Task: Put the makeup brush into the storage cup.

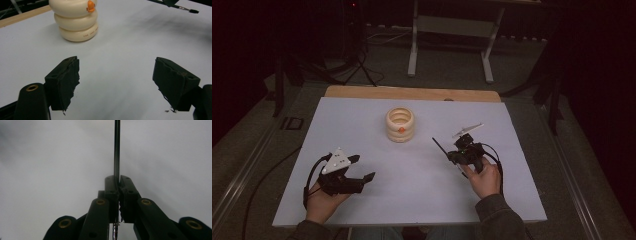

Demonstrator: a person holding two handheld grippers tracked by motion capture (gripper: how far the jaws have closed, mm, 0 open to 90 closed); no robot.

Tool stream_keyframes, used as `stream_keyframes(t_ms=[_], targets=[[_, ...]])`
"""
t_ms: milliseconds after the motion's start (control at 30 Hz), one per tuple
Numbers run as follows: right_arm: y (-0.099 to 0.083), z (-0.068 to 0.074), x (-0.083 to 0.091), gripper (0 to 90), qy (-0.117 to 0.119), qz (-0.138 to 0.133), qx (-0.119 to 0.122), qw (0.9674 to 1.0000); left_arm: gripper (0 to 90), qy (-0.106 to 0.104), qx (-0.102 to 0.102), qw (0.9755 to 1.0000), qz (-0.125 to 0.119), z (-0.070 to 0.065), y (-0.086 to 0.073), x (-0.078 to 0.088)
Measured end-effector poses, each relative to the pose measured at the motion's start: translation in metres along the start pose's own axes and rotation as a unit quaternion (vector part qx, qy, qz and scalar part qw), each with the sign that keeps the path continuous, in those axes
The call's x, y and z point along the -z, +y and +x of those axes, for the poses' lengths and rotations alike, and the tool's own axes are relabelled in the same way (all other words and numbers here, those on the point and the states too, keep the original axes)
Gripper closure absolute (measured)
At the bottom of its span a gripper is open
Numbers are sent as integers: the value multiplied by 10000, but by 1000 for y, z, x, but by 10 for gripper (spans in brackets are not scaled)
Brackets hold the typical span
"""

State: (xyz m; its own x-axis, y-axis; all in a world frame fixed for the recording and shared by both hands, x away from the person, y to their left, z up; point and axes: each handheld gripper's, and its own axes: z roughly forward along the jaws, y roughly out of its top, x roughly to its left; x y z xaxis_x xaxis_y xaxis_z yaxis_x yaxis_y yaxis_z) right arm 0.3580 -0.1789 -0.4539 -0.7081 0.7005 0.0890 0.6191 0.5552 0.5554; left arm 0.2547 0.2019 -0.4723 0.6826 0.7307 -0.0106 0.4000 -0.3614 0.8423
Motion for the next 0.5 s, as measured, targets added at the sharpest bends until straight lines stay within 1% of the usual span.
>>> stream_keyframes(t_ms=[33, 67, 100, 133, 200, 333, 433, 500], targets=[[0, 3, 1, 856, 54, 3, 76, 10000, 218, -13, -8, 10000, -4, 0, 0, 0], [0, 3, 1, 856, 54, 3, 76, 10000, 218, -13, -8, 10000, -4, 0, 0, 0], [0, 6, 1, 856, 100, -11, 150, 9998, 218, -13, -8, 10000, -4, 0, 0, 0], [-1, 11, 3, 856, 219, -21, 282, 9994, 221, -55, -56, 10000, 12, -2, 1, -1], [-1, 17, 4, 856, 281, -29, 441, 9986, 221, -78, -73, 9999, 14, -3, 2, -1], [-2, 27, 4, 856, 518, -78, 686, 9963, 222, -127, -140, 9998, 28, -5, 3, -2], [-2, 34, 4, 856, 630, -70, 867, 9942, 224, -166, -176, 9997, 35, -7, 4, -2], [-3, 40, 3, 855, 659, -45, 970, 9931, 225, -195, -200, 9996, 46, -7, 4, -2]])
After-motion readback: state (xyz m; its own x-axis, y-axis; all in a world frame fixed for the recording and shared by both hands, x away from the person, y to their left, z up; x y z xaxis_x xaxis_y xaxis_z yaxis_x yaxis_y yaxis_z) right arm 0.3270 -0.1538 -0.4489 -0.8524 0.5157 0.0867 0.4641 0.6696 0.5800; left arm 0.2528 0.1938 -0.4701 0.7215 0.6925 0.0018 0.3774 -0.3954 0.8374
